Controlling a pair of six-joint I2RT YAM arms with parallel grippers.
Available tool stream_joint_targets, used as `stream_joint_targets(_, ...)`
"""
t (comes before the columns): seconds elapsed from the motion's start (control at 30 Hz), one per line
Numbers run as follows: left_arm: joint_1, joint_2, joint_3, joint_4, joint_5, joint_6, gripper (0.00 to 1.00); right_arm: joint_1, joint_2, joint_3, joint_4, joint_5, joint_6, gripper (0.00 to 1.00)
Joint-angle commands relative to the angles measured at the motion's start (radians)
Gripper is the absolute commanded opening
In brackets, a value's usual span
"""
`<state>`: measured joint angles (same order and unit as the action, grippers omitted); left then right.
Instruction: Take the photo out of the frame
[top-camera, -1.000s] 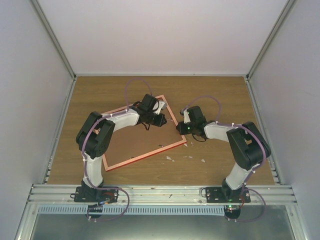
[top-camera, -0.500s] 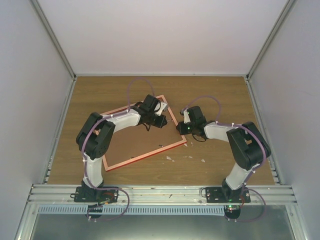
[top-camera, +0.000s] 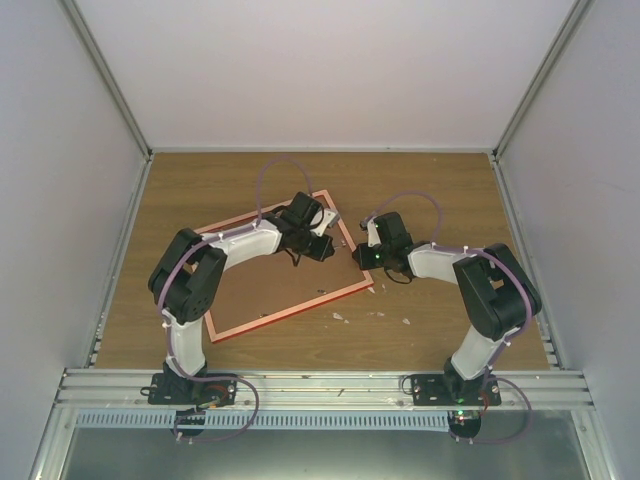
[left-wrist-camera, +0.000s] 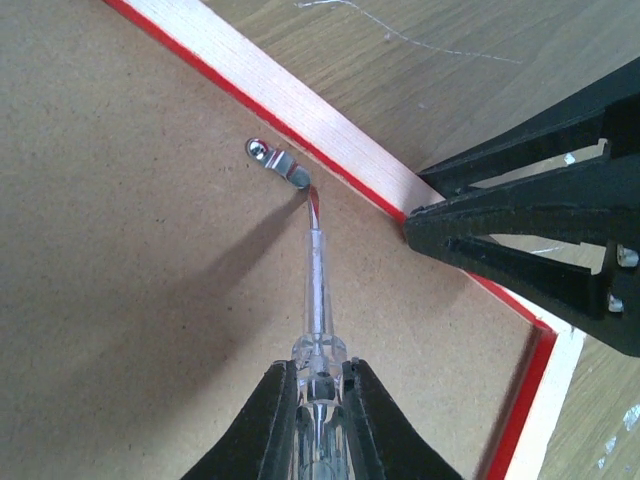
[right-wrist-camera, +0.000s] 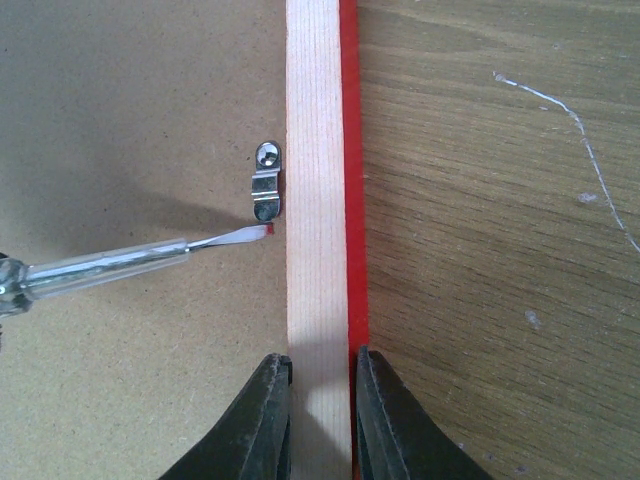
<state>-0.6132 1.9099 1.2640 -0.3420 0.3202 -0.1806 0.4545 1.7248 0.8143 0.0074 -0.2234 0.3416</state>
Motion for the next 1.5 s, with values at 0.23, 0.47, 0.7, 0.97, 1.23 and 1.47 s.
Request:
stream_joint_targets(0.23,0.003,-0.066,-0.032,-0.051,-0.076,-0.026,0.0,0.026,0.043,-0.029,-0.101,-0.047,-0.002,0.12)
stream_joint_targets(0.47,0.001,-0.109,-0.042,0.008,-0.02,-0.018,0.0,0.025,0.045,-0.03,-0.097,-0.046,-0.002,0.12)
stream_joint_targets(0.7,0.001,-0.116,-0.032,0.031,-0.005,-0.032,0.0,0.025,0.044,-0.033,-0.1,-0.035,0.002,0.12)
stream_joint_targets(0.97,0.0,-0.064,0.003,0.051,0.008,-0.037,0.0,0.024,0.046,-0.033,-0.097,-0.039,0.004,0.11)
stream_joint_targets(1.23,-0.002,-0.015,0.028,0.045,0.011,-0.031,0.0,0.025,0.045,-0.032,-0.1,-0.038,0.004,0.11)
stream_joint_targets(1.47,-0.002,-0.003,0.025,0.043,0.013,-0.034,0.0,0.025,0.044,-0.031,-0.101,-0.036,0.003,0.12)
